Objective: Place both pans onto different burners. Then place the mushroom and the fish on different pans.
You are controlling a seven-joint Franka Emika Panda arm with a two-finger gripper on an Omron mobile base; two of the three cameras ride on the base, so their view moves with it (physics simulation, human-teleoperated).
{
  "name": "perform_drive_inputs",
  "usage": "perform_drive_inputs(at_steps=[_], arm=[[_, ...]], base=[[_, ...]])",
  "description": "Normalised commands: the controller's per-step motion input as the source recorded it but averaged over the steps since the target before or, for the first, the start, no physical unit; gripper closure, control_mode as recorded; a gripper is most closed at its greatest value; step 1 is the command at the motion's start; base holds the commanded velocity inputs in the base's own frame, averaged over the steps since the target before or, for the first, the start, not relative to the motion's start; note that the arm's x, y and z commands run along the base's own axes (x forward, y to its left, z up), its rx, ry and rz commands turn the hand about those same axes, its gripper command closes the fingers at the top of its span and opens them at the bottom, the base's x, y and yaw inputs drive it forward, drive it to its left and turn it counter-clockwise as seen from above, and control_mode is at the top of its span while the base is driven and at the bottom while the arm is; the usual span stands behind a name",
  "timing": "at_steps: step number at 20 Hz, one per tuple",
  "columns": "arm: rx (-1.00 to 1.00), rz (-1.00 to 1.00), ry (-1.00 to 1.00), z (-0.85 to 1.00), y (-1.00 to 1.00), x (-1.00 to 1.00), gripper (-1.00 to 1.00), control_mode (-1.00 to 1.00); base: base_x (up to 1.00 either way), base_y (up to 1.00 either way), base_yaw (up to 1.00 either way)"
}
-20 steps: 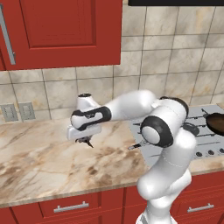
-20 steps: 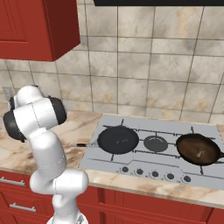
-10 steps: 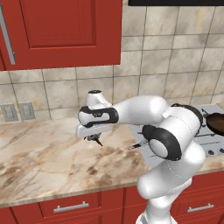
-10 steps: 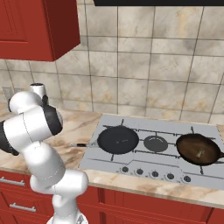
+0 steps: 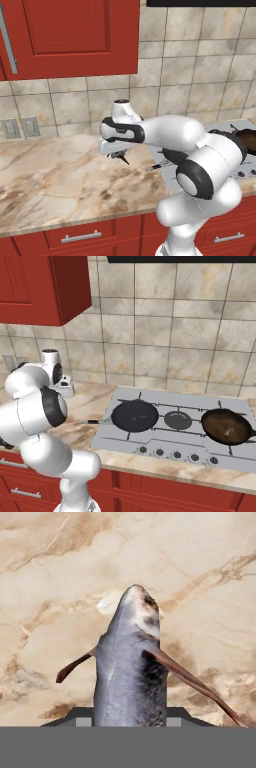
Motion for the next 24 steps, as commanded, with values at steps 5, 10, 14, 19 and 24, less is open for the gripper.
perform_drive_inputs(at_steps=[5, 10, 14, 19, 24], arm=[[0.0, -0.02, 0.0, 0.08, -0.46, -0.01, 1.0, -1.0], [0.0, -0.02, 0.0, 0.07, -0.45, 0.0, 1.0, -1.0], [0.0, -0.04, 0.0, 0.07, -0.44, 0.0, 1.0, -1.0], [0.0, -0.07, 0.0, 0.07, -0.44, 0.0, 1.0, -1.0], [0.0, -0.1, 0.0, 0.05, -0.43, 0.0, 1.0, -1.0]], base=[[0.0, 0.0, 0.0], [0.0, 0.0, 0.0], [0.0, 0.0, 0.0], [0.0, 0.0, 0.0], [0.0, 0.0, 0.0]])
